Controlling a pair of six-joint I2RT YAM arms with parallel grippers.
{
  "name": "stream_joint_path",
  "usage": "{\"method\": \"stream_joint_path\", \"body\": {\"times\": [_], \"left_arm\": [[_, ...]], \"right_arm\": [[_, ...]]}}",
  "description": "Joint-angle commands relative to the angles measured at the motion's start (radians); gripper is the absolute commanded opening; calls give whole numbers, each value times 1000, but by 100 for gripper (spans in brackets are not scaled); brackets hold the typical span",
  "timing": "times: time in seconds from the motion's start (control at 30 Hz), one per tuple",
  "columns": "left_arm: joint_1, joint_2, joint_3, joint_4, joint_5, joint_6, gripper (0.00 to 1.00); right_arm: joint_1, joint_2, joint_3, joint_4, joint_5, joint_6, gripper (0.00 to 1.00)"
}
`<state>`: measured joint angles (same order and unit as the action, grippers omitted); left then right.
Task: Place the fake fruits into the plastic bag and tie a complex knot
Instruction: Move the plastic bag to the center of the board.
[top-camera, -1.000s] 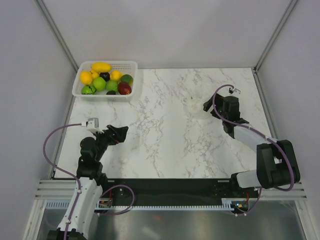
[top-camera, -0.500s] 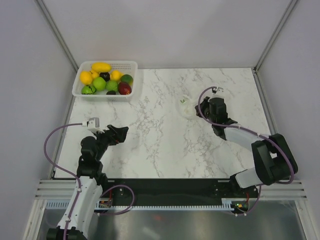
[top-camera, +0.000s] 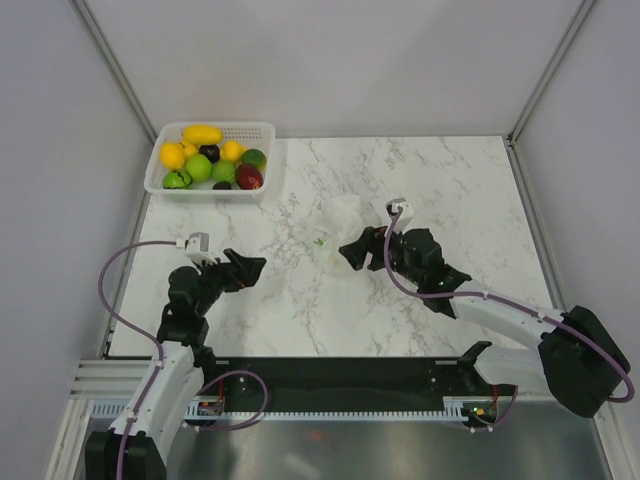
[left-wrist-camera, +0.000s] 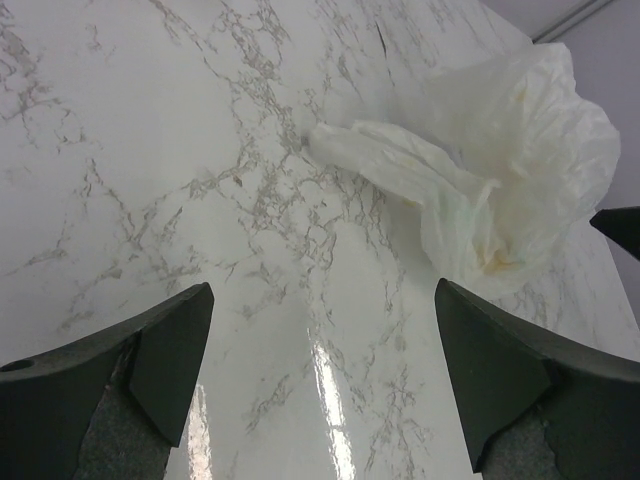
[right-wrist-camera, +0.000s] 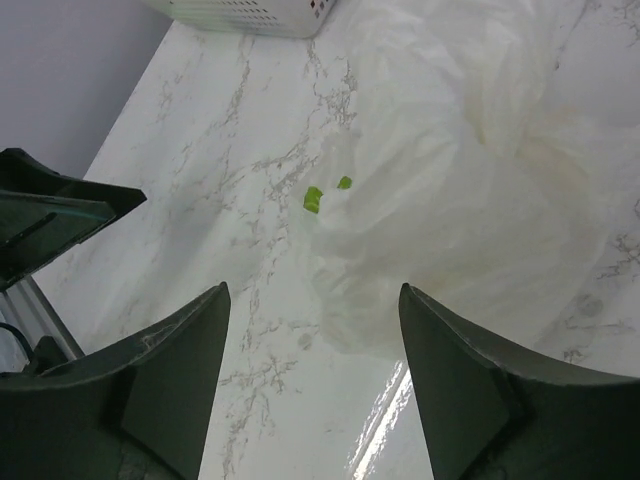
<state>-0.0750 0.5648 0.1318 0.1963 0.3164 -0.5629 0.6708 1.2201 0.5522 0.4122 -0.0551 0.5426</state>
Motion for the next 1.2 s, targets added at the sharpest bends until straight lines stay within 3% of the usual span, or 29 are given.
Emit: {"method": "stream_joint_path", "body": {"times": [0.0,0.17,0.3,0.57,0.73,0.83,0.87,0.97,1.03,1.17], "left_arm": [[-20,17,43,66,32,-26,100],[-46,27,45,78,18,-23,100],[-74,50,51,84,12,-14,100],[-95,83,61,84,-3,-6,100],[-103,95,66,84,0,-2,100],[-111,110,71,86,-2,0,100],[-114,113,72,89,-2,0,100],[-131,136,81,89,-25,8,100],[-143,161,91,91,-25,9,100],[-177,185,100,97,-43,14,100]], "right_arm": [[10,-89,-24,-11,15,-26,77],[10,-154,41,-168,136,-72,79],[9,-88,209,-323,236,-165,93],[4,263,595,-585,414,-276,98],[-25,543,847,-742,436,-260,98],[-25,601,859,-751,428,-251,80],[-24,598,842,-719,425,-238,52],[-17,510,697,-548,359,-208,14],[-1,412,551,-442,341,-173,2],[45,270,344,-152,360,-145,0]]}}
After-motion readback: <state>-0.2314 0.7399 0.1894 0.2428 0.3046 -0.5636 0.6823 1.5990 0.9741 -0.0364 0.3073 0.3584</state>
